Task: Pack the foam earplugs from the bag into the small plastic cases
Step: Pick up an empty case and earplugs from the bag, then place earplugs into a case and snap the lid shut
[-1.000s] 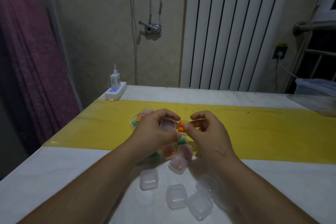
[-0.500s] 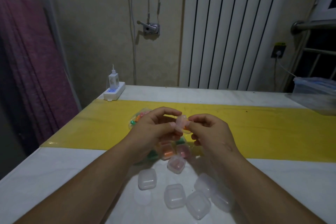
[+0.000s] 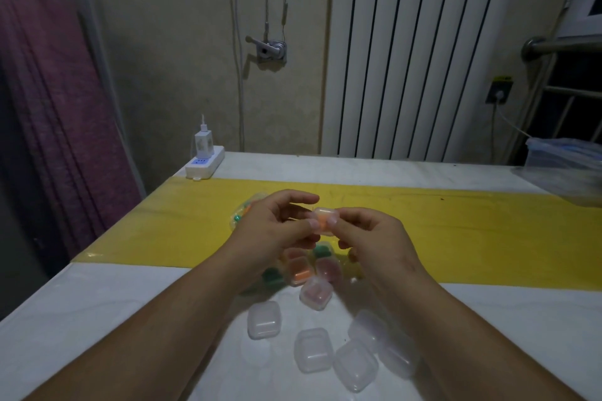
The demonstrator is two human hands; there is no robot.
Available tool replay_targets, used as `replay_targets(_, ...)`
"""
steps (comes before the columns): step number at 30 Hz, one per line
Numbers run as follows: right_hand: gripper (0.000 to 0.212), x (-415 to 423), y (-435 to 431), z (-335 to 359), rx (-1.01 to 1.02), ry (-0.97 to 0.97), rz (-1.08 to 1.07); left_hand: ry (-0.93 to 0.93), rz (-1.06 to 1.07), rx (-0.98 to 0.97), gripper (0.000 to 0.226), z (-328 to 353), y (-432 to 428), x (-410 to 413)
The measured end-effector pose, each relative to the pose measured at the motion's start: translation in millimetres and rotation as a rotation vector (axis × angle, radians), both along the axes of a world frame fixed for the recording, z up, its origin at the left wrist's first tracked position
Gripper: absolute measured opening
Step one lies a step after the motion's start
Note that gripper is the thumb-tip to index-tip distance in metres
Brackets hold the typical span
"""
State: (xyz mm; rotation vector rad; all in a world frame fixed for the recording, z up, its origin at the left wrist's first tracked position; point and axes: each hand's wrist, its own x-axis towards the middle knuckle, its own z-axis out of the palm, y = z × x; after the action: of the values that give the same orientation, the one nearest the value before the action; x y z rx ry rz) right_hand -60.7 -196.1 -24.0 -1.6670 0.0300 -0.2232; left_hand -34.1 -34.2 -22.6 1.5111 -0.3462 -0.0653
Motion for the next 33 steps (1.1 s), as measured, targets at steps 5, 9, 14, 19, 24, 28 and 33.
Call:
replay_targets(5,0.007,7.1,-11.5,7.1,-0.077,-0.031,-0.112,-0.036,0.2,0.006,0.018,1.9,2.3,5.4)
replay_targets(9,0.006,0.8,-27.2,18.3,-0.296,0.077,0.026,-0.075,0.312,0.075,0.019,1.6,6.5,7.0)
replay_targets(14,0.01,-3.5,-29.8,18.7,-0.654,0.266,0.118,-0.111,0.376,0.095,0.022,5.8,7.4,5.1)
replay_targets(19,0.018,1.4,-19.4,7.8,-0.783,0.249,0.09,-0.163,0.458,0.157,0.039,4.5,13.7,10.4)
replay_targets(24,0.012,1.9,-9.5,-0.8,-0.813,0.177,0.034,-0.202,0.577,0.19,0.045,-1.1,20.2,19.7)
replay_targets(28,0.021,5.3,-8.1,5.3,-0.761,0.016,-0.029,-0.203,0.637,0.292,0.043,-6.2,24.9,22.7)
replay_targets(33,0.016,24.1,7.0,16.6,-0.795,-0.03,0.064,-0.327,0.637,0.573,0.037,-11.8,30.9,33.9)
